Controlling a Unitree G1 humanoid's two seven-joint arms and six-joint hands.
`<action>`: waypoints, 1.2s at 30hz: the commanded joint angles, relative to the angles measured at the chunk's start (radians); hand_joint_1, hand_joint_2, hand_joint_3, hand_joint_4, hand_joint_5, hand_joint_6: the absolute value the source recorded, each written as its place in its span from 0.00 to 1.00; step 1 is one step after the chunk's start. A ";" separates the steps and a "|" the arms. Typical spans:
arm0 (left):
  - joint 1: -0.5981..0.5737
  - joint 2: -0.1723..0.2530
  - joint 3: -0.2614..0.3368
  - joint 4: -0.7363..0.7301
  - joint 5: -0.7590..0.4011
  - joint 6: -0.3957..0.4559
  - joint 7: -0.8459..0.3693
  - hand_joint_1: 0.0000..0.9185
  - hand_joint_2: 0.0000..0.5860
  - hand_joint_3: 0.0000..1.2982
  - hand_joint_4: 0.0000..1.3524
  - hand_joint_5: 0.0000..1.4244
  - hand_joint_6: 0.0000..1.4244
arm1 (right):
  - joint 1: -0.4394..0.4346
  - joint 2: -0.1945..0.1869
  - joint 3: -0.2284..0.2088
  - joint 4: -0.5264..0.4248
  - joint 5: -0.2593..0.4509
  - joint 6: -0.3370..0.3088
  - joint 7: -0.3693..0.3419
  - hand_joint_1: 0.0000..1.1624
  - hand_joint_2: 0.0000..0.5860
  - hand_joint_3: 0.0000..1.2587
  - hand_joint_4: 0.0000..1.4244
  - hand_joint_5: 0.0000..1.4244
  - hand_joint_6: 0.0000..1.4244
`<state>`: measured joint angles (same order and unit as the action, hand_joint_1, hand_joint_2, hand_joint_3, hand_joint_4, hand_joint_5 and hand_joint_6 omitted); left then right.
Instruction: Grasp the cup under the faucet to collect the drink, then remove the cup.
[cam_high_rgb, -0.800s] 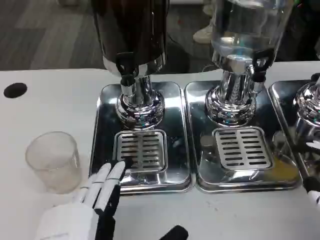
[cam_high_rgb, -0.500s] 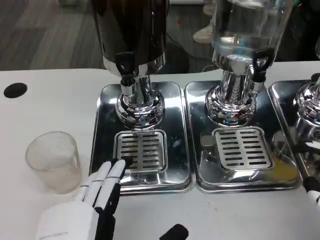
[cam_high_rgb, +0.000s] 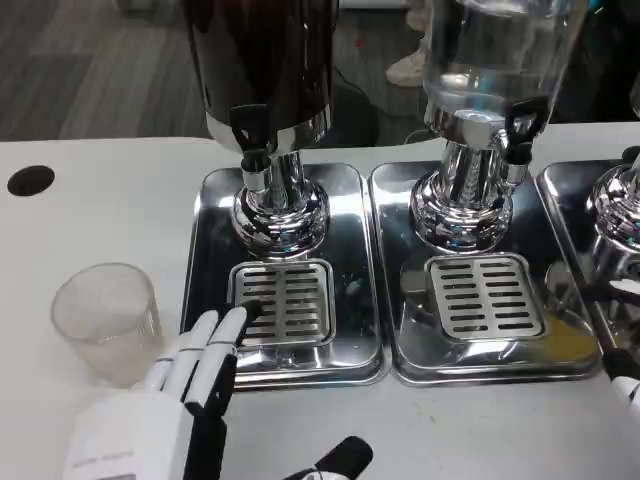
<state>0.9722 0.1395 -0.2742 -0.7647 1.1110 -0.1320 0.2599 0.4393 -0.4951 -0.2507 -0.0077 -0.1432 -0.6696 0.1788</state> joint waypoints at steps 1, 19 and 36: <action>-0.020 -0.003 0.008 0.007 -0.003 0.016 -0.028 0.02 0.14 0.12 0.06 0.12 0.31 | -0.004 0.011 0.010 -0.012 -0.013 0.010 0.000 0.45 0.69 0.23 0.14 0.12 0.01; -0.268 -0.047 0.200 -0.028 -0.039 0.243 -0.278 0.03 0.12 0.11 0.06 0.18 0.43 | -0.029 0.007 0.011 0.039 0.001 0.002 0.006 0.45 0.69 0.24 0.15 0.12 0.01; -0.608 -0.039 0.330 0.079 0.059 0.558 -0.551 0.03 0.08 0.10 0.05 0.21 0.47 | -0.007 0.010 0.008 0.052 0.006 -0.012 0.006 0.45 0.69 0.24 0.15 0.12 0.01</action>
<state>0.3970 0.0928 0.0391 -0.7246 1.1536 0.3933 -0.2678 0.4192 -0.4828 -0.2369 0.0490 -0.1476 -0.6634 0.1822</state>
